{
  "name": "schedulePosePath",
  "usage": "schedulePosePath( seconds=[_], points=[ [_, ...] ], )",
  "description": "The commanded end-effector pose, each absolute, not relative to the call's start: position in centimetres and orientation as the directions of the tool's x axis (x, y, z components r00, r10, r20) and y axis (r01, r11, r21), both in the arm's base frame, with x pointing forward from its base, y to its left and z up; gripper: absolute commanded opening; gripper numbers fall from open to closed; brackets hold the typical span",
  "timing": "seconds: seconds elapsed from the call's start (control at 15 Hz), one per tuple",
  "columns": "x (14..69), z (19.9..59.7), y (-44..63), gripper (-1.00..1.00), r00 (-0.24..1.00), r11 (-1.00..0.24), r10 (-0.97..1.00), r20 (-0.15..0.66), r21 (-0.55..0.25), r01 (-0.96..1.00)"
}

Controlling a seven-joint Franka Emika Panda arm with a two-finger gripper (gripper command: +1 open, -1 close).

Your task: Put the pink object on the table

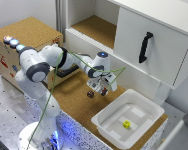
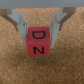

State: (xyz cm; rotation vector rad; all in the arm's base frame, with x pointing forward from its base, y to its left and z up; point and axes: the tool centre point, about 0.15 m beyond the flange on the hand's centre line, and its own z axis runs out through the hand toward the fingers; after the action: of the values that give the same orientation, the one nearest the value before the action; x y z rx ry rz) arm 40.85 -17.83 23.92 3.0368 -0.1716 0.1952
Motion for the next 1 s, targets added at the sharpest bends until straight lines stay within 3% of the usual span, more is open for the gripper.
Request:
schedulePosePath(
  seconds=[0.0,0.07,0.13,0.33,0.93],
  points=[
    [43.1,22.0,-19.6,-1.0,0.992,-0.988,-0.109,0.067,0.106,-0.116],
    [43.0,21.9,-19.6,-1.0,0.991,-0.987,-0.118,0.058,0.101,-0.123],
    [42.8,21.8,-19.6,1.0,0.991,-0.986,-0.126,0.053,0.101,-0.131],
    [42.2,21.9,-19.5,1.0,0.989,-0.985,-0.143,0.046,0.093,-0.147],
    [42.0,28.7,-16.8,1.0,0.981,-0.99,-0.139,0.135,0.008,-0.141]
  ],
)
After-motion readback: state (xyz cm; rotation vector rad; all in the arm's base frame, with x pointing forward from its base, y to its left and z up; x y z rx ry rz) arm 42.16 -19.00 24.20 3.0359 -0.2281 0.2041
